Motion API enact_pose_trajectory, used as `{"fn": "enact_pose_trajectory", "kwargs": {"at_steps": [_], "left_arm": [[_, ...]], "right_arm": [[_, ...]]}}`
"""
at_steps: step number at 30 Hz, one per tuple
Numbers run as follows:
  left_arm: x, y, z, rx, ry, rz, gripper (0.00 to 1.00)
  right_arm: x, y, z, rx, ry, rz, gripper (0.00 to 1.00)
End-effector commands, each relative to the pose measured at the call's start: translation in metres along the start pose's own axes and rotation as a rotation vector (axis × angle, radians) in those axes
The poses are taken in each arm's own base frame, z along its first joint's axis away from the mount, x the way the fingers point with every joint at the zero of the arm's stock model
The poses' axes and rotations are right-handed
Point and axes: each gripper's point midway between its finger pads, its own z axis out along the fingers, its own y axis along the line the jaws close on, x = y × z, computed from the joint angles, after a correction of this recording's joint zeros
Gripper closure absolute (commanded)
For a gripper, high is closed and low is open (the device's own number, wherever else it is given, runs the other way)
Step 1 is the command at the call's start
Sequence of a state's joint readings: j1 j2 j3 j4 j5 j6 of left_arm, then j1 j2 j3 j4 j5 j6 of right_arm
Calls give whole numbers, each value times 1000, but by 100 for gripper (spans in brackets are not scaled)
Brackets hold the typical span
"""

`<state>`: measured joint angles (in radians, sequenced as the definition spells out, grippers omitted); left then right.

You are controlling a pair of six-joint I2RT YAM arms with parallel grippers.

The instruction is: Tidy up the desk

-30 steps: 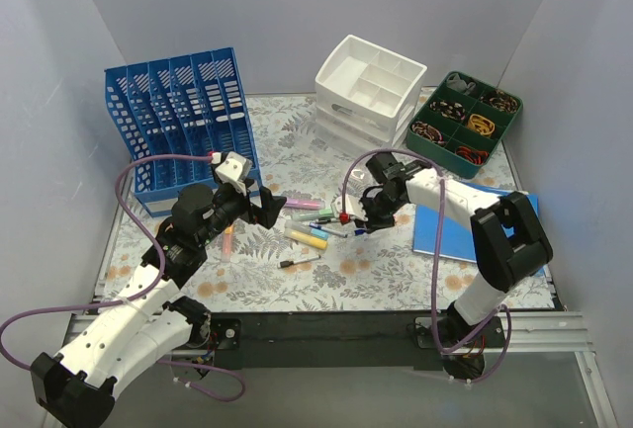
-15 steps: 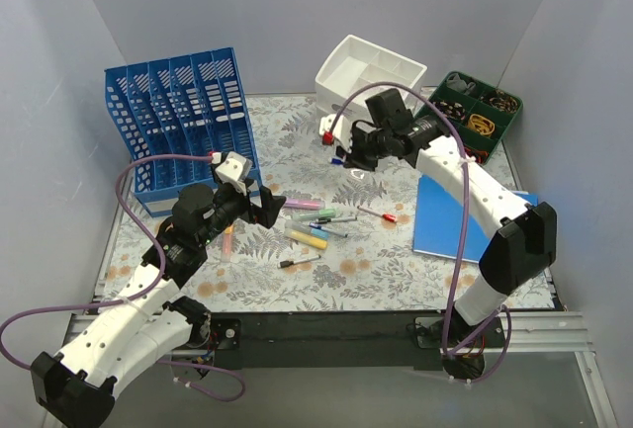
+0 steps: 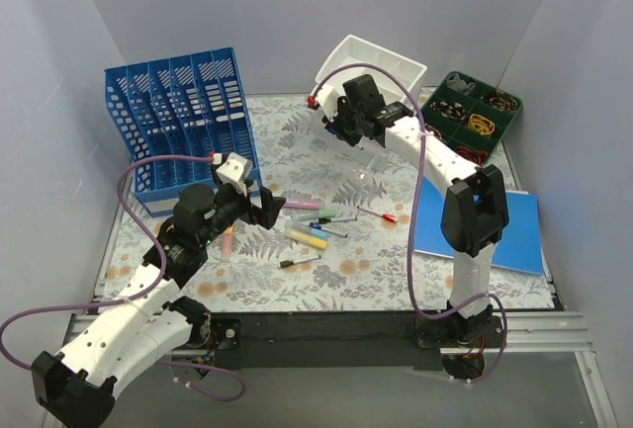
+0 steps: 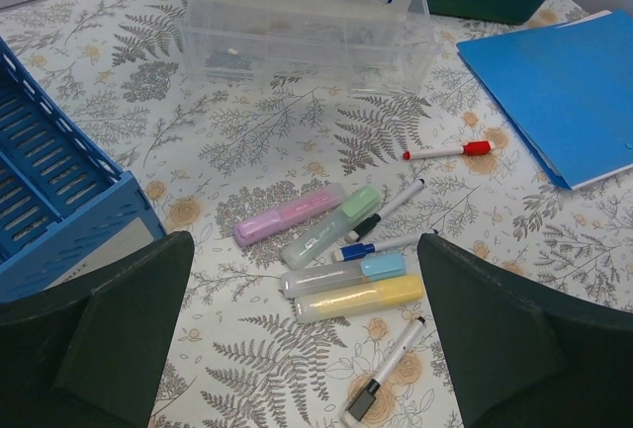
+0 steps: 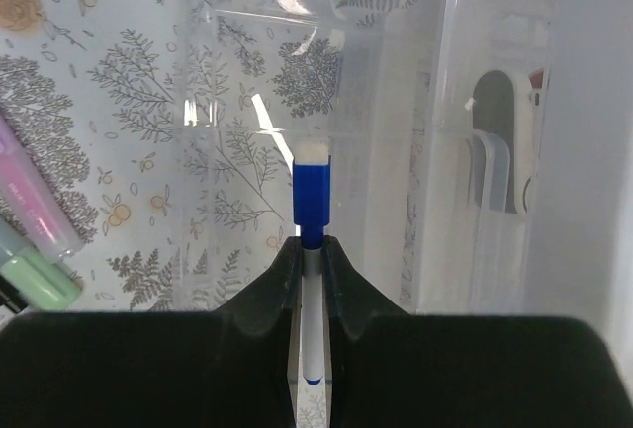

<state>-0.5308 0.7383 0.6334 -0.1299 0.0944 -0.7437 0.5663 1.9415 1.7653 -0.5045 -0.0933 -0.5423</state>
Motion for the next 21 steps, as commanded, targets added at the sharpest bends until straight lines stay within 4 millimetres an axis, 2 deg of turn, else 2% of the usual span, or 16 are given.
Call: {"fn": "enact_pose_trajectory", "kwargs": {"at_steps": [1,3,4,6,7,9,12,13,14,15,16,17,18,19,20,21], "left_arm": [[-3,-4,-4,28,-22,11,2],[-4,-10,-5,62,-26,3,2],[-3,-13,-5,73,-29,-6,2],[-2,-19,-6,107,-27,-17,2],[-2,-22,-6,124,-24,-18,2],[3,-29,-5,166,-3,-17,2],[11,-36,-2,216,34,-20,2],[14,-40,-1,236,57,-34,2],[14,-42,0,243,73,-58,2],[11,-47,1,256,86,-102,2],[16,-54,-1,289,123,-139,2],[18,-58,-1,304,141,-168,3],[22,-61,0,319,172,-197,6],[28,-68,-4,340,216,-251,8],[32,-70,-5,348,239,-274,9],[37,-71,-5,345,268,-300,10]], "right_arm": [[-22,-31,4,107,-51,28,89],[-19,-33,7,105,-44,36,82],[-18,-32,8,99,-41,38,73],[-16,-27,7,77,-43,46,67],[-20,-27,1,76,-58,46,62],[-25,-22,-7,54,-79,47,59],[-38,-11,-36,17,-136,36,53],[-32,8,-45,-57,-142,14,52],[-35,24,-52,-138,-177,-3,52],[-31,35,-59,-178,-184,-19,52],[-34,43,-78,-203,-211,-54,51],[-18,66,-79,-290,-206,-64,51],[-12,75,-85,-319,-211,-75,51],[-14,79,-103,-317,-242,-102,51],[7,95,-101,-366,-217,-89,51],[7,99,-115,-364,-244,-104,51]]}}
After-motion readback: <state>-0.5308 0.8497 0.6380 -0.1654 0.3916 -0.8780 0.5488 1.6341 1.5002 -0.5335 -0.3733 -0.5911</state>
